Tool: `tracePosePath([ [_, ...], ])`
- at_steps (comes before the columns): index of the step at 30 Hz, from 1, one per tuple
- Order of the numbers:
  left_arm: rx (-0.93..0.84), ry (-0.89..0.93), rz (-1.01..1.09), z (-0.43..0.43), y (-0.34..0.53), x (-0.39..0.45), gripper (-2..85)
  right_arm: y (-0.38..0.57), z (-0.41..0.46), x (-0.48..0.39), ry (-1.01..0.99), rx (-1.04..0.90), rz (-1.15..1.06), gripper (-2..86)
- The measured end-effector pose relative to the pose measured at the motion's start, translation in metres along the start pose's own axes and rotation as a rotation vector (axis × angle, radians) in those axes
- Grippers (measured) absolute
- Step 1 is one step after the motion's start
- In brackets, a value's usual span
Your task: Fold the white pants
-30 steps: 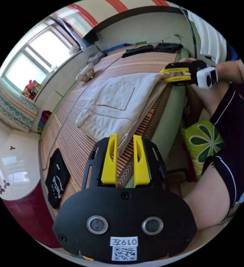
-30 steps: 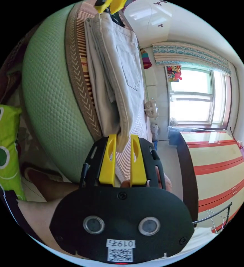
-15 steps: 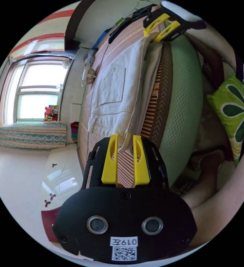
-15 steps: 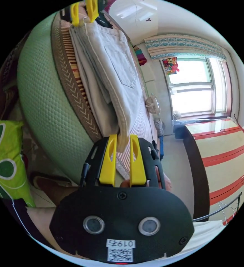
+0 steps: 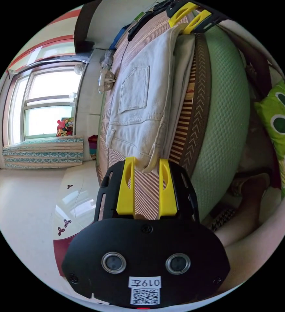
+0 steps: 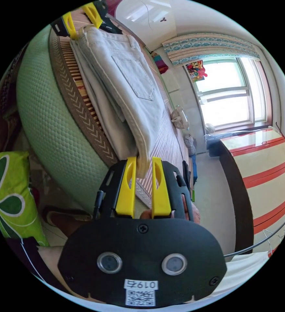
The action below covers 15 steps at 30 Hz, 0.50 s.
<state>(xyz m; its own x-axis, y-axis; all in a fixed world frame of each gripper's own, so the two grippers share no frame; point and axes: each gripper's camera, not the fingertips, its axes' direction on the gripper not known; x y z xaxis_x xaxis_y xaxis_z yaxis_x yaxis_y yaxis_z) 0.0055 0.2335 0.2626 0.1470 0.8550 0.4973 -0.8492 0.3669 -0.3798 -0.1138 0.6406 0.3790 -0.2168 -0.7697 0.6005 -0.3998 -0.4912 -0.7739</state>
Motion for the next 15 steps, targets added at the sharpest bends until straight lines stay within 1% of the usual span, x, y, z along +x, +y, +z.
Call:
tracePosePath([
  [5,0.033,0.079,-0.042,-0.007,-0.002,-0.001,8.9,-0.002,-0.001,0.005,0.0,-0.004,0.004,7.8],
  [8,0.043,0.095,-0.071,-0.009,-0.004,-0.003,9.0,-0.006,-0.004,0.006,-0.003,-0.005,0.008,7.5],
  [12,0.041,0.053,-0.067,-0.009,-0.011,0.003,9.2,-0.012,-0.011,0.008,-0.015,-0.008,0.02,7.1],
  [15,0.032,0.028,0.001,-0.008,-0.018,0.018,8.1,-0.019,-0.018,0.002,0.007,-0.011,0.001,7.0],
])
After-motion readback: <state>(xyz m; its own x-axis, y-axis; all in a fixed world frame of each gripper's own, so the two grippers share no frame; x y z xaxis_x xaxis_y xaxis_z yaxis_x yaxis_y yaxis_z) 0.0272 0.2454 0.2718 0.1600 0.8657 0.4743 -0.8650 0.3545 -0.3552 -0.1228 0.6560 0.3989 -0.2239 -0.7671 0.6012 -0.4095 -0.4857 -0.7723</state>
